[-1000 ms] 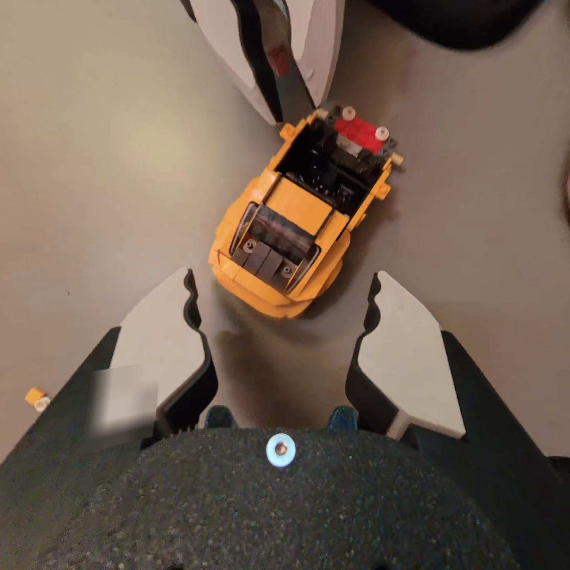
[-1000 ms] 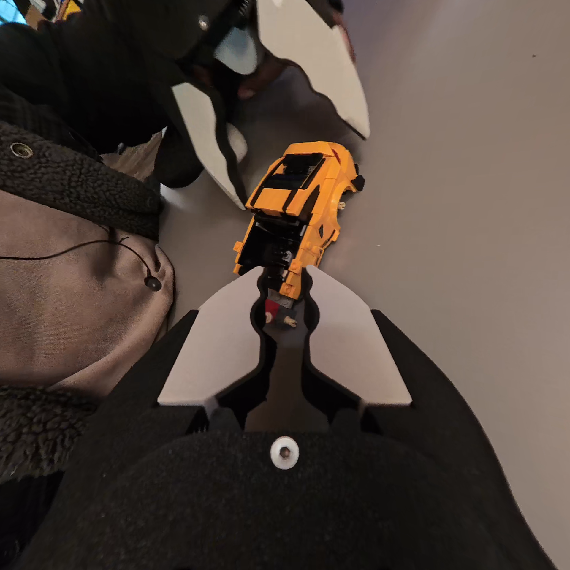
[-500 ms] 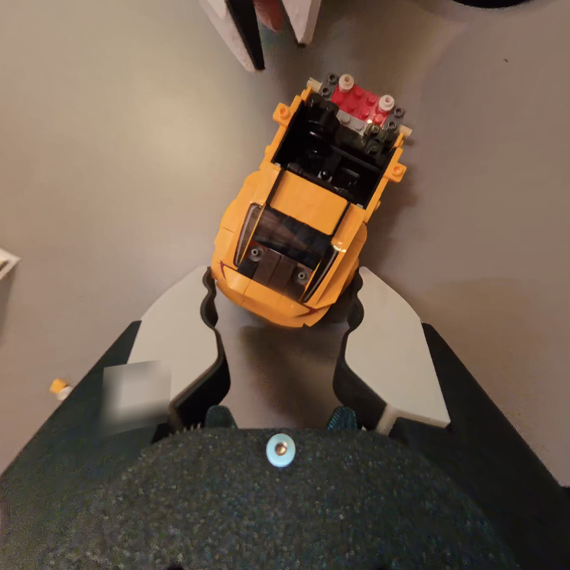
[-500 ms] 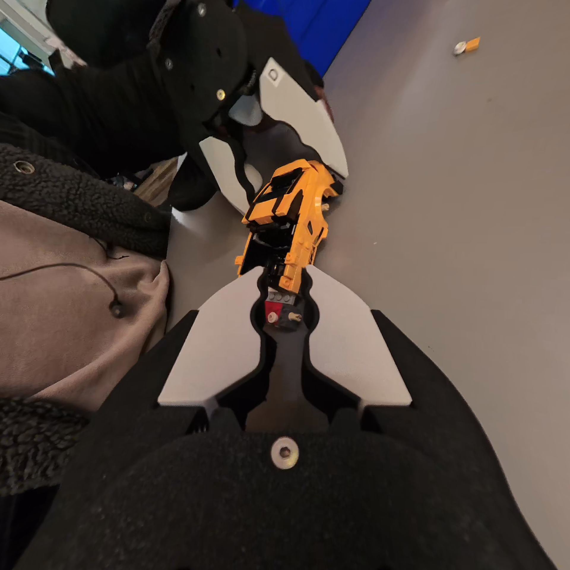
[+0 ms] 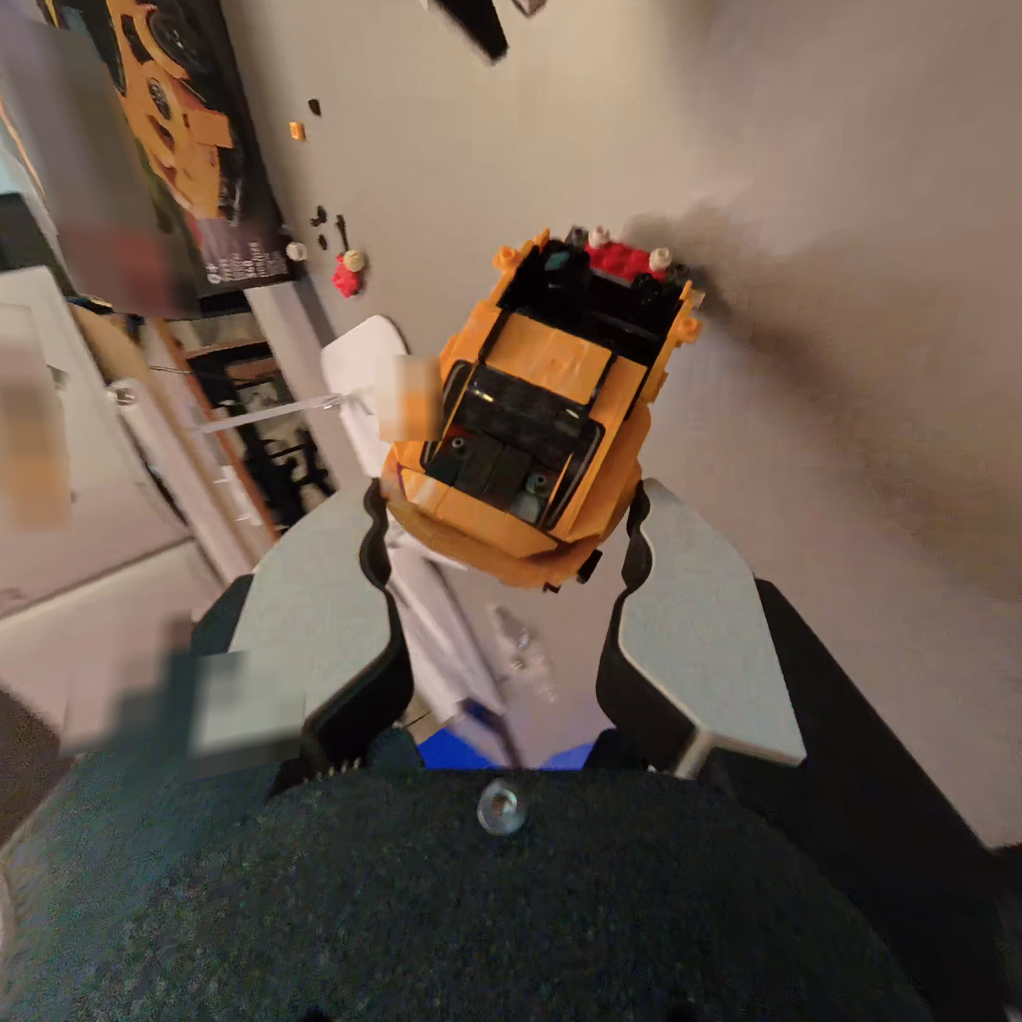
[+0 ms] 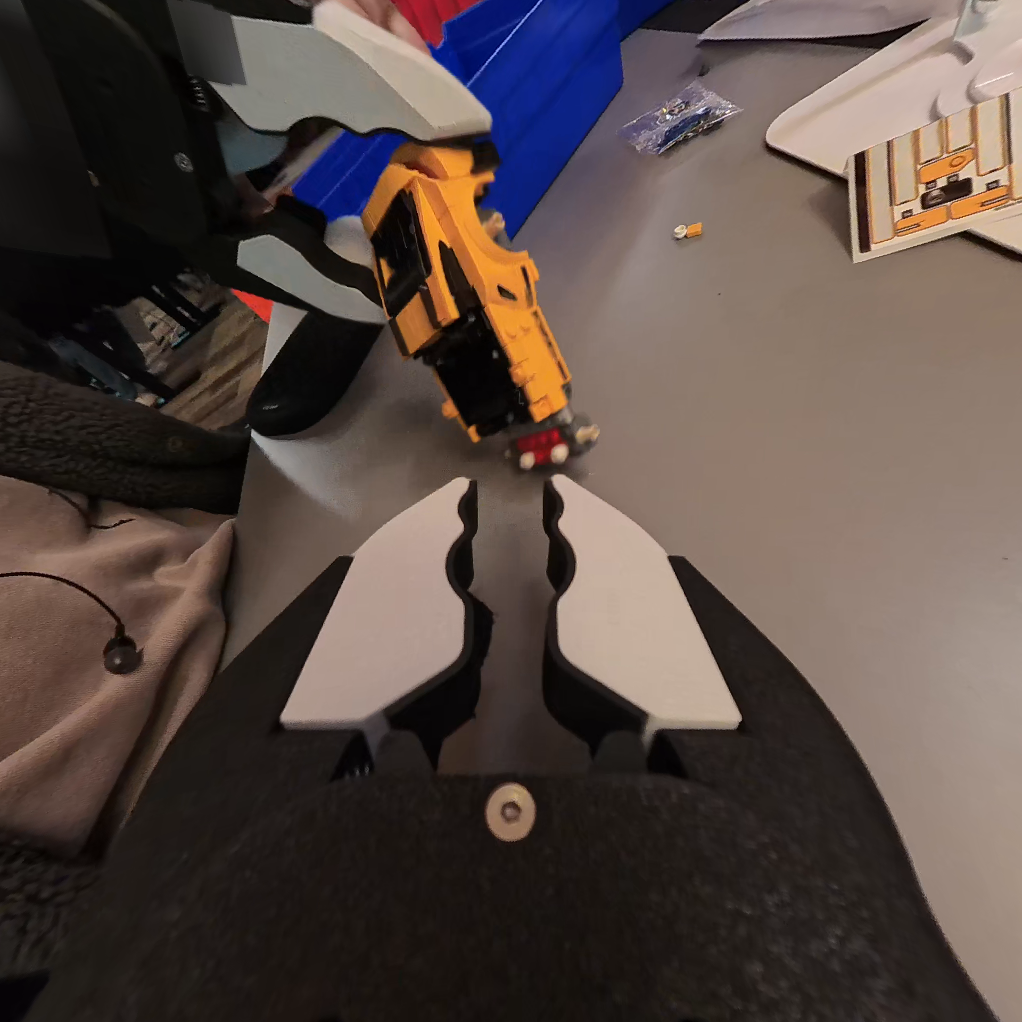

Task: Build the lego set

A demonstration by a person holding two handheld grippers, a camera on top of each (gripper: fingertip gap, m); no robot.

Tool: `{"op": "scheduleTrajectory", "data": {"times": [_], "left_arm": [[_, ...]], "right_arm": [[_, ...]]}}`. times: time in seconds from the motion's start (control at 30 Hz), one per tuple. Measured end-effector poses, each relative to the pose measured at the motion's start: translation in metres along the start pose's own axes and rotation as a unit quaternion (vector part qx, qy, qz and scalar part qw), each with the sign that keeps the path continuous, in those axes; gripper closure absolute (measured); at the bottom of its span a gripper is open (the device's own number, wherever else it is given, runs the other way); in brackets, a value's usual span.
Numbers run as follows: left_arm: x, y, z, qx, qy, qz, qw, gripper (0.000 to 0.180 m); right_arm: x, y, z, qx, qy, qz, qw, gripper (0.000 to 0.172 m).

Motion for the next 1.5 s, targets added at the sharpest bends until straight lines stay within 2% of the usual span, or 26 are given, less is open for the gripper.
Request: {"op": "scheduleTrajectory", "data": {"times": [0.17, 0.3, 0.37, 0.47, 0.57, 0.63, 0.77, 0.9, 1.0, 1.1, 1.2, 1.5], "left_arm": [[0.000, 0.022, 0.002, -0.140, 0.056, -0.029, 0.988, 0.097], [0.002, 0.027, -0.007, -0.230, 0.068, -0.054, 0.969, 0.097], [0.004, 0.028, -0.015, -0.264, 0.064, -0.066, 0.960, 0.097], [0.010, 0.031, -0.032, -0.297, 0.043, -0.086, 0.950, 0.097], [0.020, 0.035, -0.051, -0.319, 0.013, -0.110, 0.941, 0.098], [0.028, 0.039, -0.061, -0.327, -0.002, -0.129, 0.936, 0.097], [0.044, 0.047, -0.073, -0.335, -0.031, -0.171, 0.926, 0.098], [0.061, 0.057, -0.081, -0.357, -0.073, -0.252, 0.896, 0.098], [0.075, 0.072, -0.085, -0.375, -0.097, -0.318, 0.865, 0.098], [0.087, 0.082, -0.087, -0.385, -0.117, -0.353, 0.845, 0.098], [0.090, 0.087, -0.083, -0.393, -0.115, -0.360, 0.838, 0.098], [0.099, 0.080, -0.082, -0.420, -0.151, -0.380, 0.811, 0.098]], "right_arm": [[0.002, 0.000, -0.001, 0.003, -0.010, 0.006, 1.000, 0.149], [-0.003, 0.010, -0.007, 0.057, -0.008, 0.024, 0.998, 0.149], [-0.004, 0.007, -0.011, 0.102, -0.007, 0.070, 0.992, 0.143], [-0.006, -0.001, -0.017, 0.214, 0.020, 0.146, 0.966, 0.130], [-0.019, 0.003, -0.004, 0.287, 0.096, 0.129, 0.944, 0.128], [-0.023, 0.004, 0.005, 0.314, 0.127, 0.117, 0.933, 0.132], [-0.018, 0.014, -0.001, 0.353, 0.089, 0.096, 0.927, 0.148], [-0.001, 0.021, -0.030, 0.460, 0.073, 0.176, 0.867, 0.146], [0.016, 0.030, -0.064, 0.559, 0.071, 0.276, 0.778, 0.142], [0.025, 0.043, -0.090, 0.626, 0.069, 0.349, 0.694, 0.140], [0.024, 0.045, -0.096, 0.629, 0.053, 0.364, 0.685, 0.140], [0.024, 0.055, -0.104, 0.664, 0.039, 0.445, 0.599, 0.138]]}}
Point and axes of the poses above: each gripper's, where its closed fingertips meet, x back along the fingers, z out of its underside, y = z × x across the jaws, the point moved 3 cm from there along x, back along the fingers, and after that the axes turned 13 degrees about -z, right-handed, at the moved point
